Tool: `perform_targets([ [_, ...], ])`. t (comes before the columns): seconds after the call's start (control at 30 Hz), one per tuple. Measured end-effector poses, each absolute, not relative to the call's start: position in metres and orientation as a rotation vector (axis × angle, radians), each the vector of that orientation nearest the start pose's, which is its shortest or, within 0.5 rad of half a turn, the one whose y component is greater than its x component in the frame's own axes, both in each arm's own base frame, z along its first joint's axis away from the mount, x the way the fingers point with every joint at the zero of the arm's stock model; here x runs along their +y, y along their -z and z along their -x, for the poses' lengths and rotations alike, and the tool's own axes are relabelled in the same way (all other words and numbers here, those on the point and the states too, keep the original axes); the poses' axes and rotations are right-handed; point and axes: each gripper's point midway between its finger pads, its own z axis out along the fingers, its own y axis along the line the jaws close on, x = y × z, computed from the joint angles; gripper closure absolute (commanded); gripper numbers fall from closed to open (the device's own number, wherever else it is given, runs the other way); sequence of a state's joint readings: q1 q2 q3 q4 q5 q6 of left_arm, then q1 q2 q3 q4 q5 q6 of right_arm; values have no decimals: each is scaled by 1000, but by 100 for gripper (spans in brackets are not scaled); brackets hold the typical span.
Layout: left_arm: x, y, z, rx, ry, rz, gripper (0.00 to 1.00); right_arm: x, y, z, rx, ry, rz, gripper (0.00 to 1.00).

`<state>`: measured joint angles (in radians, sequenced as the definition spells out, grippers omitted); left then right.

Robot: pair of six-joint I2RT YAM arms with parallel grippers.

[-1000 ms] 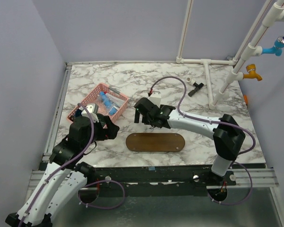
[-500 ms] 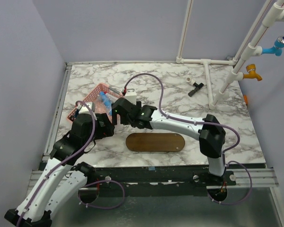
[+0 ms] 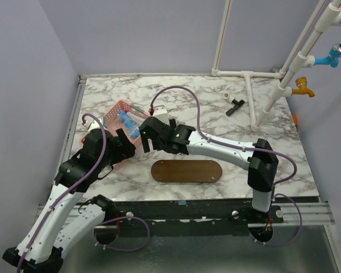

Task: Prepare toiletry sets of a toothbrush and toothpaste on the tray

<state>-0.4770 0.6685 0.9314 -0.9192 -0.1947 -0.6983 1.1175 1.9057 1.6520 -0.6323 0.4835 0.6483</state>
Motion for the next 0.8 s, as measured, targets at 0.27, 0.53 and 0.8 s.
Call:
perform_targets([
  [0.27,-74,-200,-206,2306,339,514,19,397,-188,-262,2264,-304,369,0],
  [0.53,-40,-183,-220,2330,244,709,27,381,-181,-264,2290,-240,400,0],
  [0.8,3,-171,-218,2292,138,909,31,365,-176,-265,2306,-203,422,0],
])
